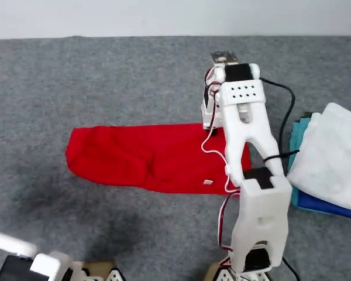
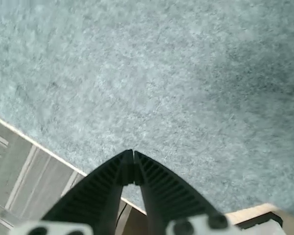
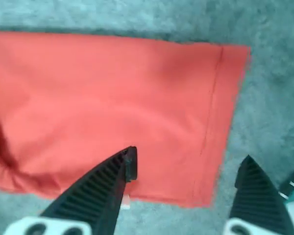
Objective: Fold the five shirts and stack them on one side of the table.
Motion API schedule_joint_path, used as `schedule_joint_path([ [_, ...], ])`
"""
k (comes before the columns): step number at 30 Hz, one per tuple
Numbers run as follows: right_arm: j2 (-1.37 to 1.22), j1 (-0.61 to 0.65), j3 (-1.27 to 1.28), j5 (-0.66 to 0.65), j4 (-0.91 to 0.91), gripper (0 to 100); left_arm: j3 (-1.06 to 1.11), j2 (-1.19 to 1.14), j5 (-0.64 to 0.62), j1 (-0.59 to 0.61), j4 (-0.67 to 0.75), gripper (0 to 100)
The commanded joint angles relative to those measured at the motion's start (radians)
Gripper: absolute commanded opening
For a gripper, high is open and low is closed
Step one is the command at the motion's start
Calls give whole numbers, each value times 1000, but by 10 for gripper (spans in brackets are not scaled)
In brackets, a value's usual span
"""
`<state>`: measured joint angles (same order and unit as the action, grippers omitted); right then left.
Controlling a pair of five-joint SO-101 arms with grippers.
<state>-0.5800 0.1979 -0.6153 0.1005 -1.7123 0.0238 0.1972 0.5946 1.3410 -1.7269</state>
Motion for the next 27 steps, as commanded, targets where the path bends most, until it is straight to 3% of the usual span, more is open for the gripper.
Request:
schedule_joint_path([
  [1, -47, -12, -3, 61, 48, 329, -2, 44, 2, -35, -28, 9],
  [17, -263, -64, -3, 121, 61, 326, -2, 37, 2, -44, -26, 9],
  [19, -288, -62, -3, 121, 59, 283, -2, 37, 2, -44, -26, 9],
  [25, -295, -65, -5, 89, 58, 4, -2, 35, 2, -60, -26, 9],
  [27, -278, -68, -5, 66, 50, 20, -2, 35, 2, -75, -26, 9],
])
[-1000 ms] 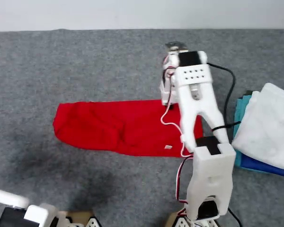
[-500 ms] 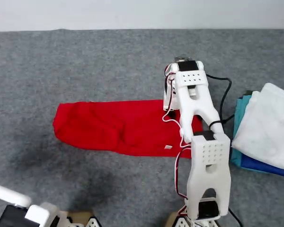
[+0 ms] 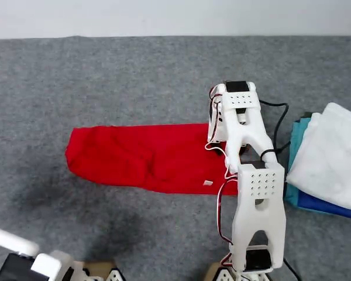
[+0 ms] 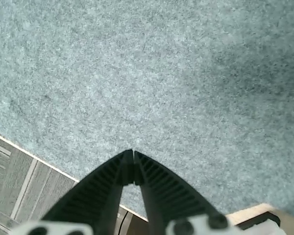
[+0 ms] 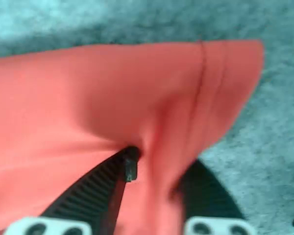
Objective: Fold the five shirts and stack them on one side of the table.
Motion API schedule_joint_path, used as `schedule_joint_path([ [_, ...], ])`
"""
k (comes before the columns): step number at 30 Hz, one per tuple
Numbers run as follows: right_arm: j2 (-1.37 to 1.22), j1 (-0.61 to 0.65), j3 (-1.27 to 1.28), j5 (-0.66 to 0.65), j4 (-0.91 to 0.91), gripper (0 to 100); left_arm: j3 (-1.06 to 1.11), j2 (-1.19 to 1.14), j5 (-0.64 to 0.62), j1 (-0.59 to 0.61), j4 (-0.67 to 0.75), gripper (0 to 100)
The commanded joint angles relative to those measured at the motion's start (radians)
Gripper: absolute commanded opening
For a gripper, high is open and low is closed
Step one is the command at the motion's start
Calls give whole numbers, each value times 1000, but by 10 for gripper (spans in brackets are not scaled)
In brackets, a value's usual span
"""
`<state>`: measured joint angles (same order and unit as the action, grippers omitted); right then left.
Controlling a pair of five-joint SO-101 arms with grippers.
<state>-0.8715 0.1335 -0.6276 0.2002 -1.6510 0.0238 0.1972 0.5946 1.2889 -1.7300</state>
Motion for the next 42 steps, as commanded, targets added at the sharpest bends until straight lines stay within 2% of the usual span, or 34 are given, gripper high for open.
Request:
schedule_joint_path([
  [1, 22, -7, 8, -35, -18, 14, -2, 37, 2, -32, -23, 9],
  [5, 87, -41, 8, -54, -48, 10, -2, 38, 2, -49, -23, 9],
  [15, 232, -285, 8, -390, -71, 10, -4, 37, 2, -52, -23, 9],
  [18, 248, -306, 8, -476, -94, 10, -4, 37, 2, -52, -23, 9],
  [21, 259, -243, 8, -514, -139, 10, -4, 37, 2, -55, -23, 9],
  [25, 306, -91, 12, -509, -143, 10, -2, 41, -2, -80, -23, 9],
  [29, 367, 76, 12, -445, -145, 10, -4, 44, -57, -107, -23, 9],
  [36, 438, 331, 9, -407, -137, 10, -4, 44, -112, -146, -23, 9],
  [42, 432, 453, 9, -407, 19, 10, -2, 44, -143, -153, -23, 9],
])
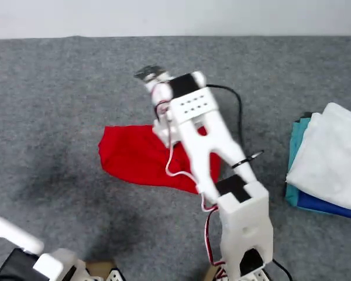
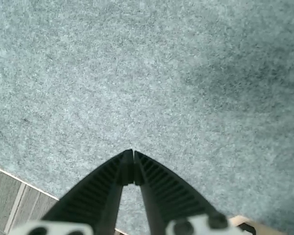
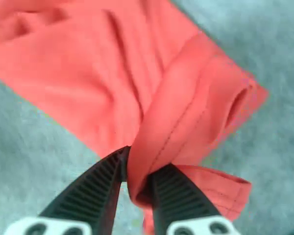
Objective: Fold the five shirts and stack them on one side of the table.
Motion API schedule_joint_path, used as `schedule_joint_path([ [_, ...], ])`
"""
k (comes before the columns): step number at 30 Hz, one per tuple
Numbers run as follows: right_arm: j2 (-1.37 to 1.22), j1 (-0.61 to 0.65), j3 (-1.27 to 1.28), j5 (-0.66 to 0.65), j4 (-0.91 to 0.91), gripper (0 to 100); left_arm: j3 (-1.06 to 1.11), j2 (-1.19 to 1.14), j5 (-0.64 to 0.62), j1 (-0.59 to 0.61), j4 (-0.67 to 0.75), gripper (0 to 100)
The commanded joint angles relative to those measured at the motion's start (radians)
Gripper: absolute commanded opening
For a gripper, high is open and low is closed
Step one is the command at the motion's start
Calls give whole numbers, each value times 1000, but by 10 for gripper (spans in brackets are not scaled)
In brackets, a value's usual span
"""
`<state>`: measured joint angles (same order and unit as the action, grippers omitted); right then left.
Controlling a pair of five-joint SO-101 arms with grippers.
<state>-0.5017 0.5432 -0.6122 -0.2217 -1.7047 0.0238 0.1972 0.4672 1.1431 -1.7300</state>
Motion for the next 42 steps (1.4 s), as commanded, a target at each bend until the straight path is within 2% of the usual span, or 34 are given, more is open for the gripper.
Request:
schedule_joint_path([
  [1, 51, 56, -6, 15, 104, 10, -2, 44, -15, -8, -23, 9],
  [17, -173, 203, -8, 6, 466, 10, 97, 44, -12, -6, -8, 8],
  [23, -188, 254, -8, -34, 536, 31, 110, 44, -9, -9, 14, 8],
  [28, -165, 305, -40, -35, 456, 213, 111, 44, -9, -23, 34, 8],
  [30, -150, 308, -84, -34, 397, 244, 111, 44, -9, -25, 35, 8],
  [35, -127, 278, -259, -37, 209, 245, 111, 44, -9, -25, 35, 8],
  [39, -130, 202, -416, -37, 70, 244, 111, 44, -9, -25, 35, 8],
  [42, -131, 139, -460, -40, -5, 196, 111, 44, -9, -25, 35, 8],
])
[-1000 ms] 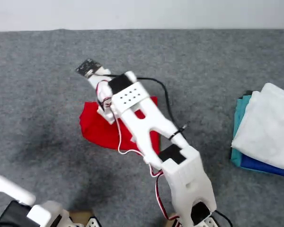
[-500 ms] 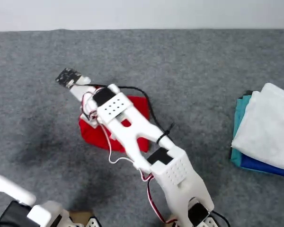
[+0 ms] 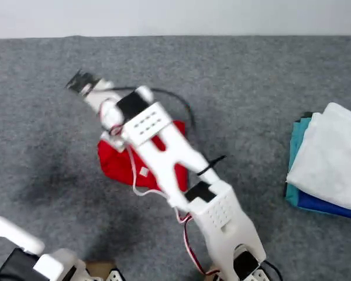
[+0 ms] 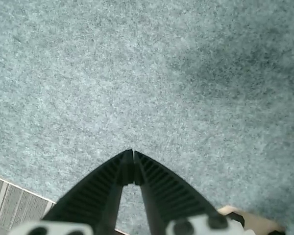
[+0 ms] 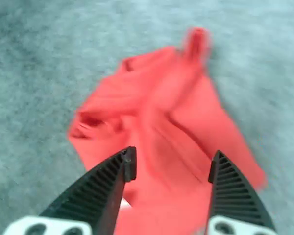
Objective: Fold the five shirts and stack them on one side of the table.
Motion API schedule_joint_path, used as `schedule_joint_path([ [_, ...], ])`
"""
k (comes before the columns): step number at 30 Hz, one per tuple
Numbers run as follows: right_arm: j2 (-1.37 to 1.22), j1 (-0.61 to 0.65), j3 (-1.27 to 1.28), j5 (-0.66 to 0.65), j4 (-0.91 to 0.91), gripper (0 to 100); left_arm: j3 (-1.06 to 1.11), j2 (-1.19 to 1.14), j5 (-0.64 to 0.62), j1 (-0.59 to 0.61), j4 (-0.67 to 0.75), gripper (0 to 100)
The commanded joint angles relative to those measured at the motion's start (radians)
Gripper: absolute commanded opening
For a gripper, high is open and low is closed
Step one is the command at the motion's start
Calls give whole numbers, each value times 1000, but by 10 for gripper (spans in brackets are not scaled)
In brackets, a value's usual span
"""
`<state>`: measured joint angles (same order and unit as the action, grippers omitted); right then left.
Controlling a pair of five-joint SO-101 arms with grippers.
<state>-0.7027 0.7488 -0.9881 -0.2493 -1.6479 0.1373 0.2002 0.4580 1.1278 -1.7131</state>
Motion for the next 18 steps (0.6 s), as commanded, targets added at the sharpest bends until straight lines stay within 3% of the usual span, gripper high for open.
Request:
schedule_joint_path([
  [1, 70, -85, -83, -14, -81, 160, -2, 41, 0, -9, 18, 8],
  [5, 36, -159, -81, -31, -134, 4, -2, 41, 0, -9, 18, 8],
  [12, -125, -262, -81, -107, -147, 9, -2, 41, 0, -3, 17, 8],
  [18, -254, -176, -86, -118, -145, 9, -2, 41, 0, -3, 17, 8],
])
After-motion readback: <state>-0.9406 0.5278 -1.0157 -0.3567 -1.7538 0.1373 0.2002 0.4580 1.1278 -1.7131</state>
